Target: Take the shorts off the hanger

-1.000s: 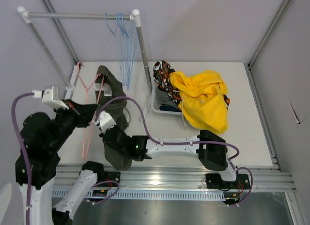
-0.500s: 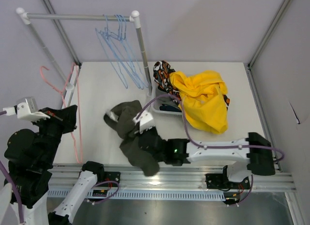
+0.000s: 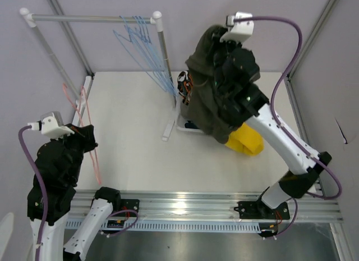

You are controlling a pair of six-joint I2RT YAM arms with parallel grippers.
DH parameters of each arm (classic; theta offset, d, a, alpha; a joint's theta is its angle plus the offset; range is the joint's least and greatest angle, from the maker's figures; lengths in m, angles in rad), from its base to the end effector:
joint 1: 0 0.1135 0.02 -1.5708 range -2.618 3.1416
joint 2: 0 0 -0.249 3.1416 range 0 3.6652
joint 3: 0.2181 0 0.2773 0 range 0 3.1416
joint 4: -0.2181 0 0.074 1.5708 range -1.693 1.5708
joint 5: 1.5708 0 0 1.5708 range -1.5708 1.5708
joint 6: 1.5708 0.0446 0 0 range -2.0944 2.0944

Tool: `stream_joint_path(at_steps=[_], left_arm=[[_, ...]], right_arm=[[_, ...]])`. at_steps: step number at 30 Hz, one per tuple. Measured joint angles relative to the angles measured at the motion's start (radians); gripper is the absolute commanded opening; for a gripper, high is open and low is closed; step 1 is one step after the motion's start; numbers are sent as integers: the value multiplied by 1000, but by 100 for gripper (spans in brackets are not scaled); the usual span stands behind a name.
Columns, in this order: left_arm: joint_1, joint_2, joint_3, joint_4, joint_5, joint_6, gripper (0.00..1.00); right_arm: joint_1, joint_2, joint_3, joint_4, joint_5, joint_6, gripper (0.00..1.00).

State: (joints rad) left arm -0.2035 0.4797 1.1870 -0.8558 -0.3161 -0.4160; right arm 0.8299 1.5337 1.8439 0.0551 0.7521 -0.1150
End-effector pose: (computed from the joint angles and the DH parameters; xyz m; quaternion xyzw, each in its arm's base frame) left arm 0.0821 -0.0028 0.4327 -0.1815 0.7331 -0.0829 0.6502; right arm 0.2586 0.2375 0.5402 0.0294 0.6072 0.0730 0.7906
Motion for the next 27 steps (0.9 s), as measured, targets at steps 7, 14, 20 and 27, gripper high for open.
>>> stream_joint_path(at_steps=[7, 14, 20, 27], left_arm=[[0, 9, -48, 28, -40, 33, 0], [0, 18, -60, 59, -65, 51, 0], [0, 63, -59, 95, -65, 51, 0], [0, 156, -11, 130, -77, 53, 0]], right_arm=[[-158, 279, 397, 18, -61, -104, 0], [-275, 185, 72, 90, -84, -36, 0], [-280, -4, -419, 155, -106, 95, 0], [-262, -240, -817, 193, -129, 274, 0]])
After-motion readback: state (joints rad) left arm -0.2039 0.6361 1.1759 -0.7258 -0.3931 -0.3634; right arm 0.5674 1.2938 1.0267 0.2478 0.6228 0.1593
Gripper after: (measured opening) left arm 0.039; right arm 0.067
